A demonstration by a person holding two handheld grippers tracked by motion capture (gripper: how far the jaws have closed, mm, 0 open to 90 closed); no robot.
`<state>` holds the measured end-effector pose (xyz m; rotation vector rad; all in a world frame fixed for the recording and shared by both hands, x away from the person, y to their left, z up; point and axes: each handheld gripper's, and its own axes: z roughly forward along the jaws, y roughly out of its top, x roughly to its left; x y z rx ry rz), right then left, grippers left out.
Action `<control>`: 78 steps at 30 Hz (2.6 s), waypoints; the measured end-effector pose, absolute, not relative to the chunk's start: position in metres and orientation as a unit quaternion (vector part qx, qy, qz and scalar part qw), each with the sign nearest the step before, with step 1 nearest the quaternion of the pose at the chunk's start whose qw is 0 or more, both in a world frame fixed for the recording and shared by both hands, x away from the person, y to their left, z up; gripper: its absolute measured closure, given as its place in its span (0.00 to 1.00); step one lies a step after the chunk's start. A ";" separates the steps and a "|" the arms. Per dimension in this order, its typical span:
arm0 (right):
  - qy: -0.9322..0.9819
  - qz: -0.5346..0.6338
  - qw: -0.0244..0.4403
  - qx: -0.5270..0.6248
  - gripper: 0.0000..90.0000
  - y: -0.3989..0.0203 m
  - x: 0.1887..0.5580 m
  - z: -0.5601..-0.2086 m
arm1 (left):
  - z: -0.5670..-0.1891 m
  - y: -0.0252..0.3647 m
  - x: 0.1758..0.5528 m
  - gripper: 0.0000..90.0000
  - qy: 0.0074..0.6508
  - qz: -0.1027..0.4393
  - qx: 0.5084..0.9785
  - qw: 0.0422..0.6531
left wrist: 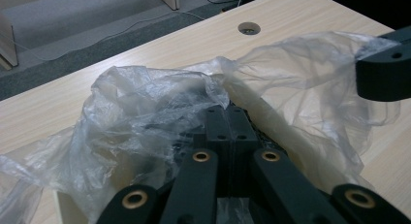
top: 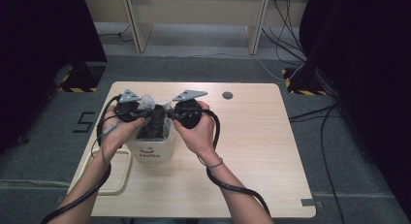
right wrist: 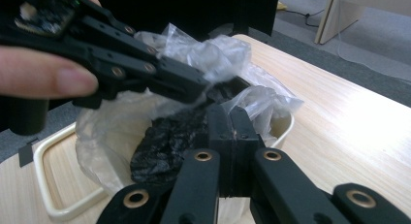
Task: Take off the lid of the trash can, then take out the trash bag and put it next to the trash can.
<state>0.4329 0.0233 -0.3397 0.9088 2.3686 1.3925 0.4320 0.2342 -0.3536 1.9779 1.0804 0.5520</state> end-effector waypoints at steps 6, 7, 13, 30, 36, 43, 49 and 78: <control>0.813 0.477 0.121 0.311 1.00 0.029 0.434 -0.339 | -0.354 0.231 0.432 0.99 0.424 0.216 0.782 0.401; 0.813 0.477 0.121 0.311 1.00 0.030 0.435 -0.340 | -0.354 0.231 0.431 0.99 0.424 0.217 0.782 0.402; 0.812 0.477 0.114 0.317 1.00 0.032 0.440 -0.342 | -0.355 0.232 0.430 0.99 0.424 0.216 0.780 0.407; 0.811 0.471 0.112 0.328 1.00 0.027 0.449 -0.344 | -0.355 0.233 0.432 1.00 0.427 0.210 0.777 0.412; 0.811 0.467 0.110 0.334 1.00 0.030 0.454 -0.345 | -0.354 0.235 0.431 1.00 0.427 0.210 0.776 0.414; 0.811 0.464 0.108 0.340 1.00 0.031 0.457 -0.345 | -0.355 0.233 0.432 0.99 0.428 0.206 0.775 0.416; 0.810 0.463 0.106 0.344 1.00 0.032 0.459 -0.343 | -0.357 0.228 0.431 0.99 0.425 0.205 0.778 0.415; 0.802 0.463 0.033 0.377 0.77 0.048 0.472 -0.347 | -0.362 0.213 0.418 0.99 0.393 0.204 0.796 0.412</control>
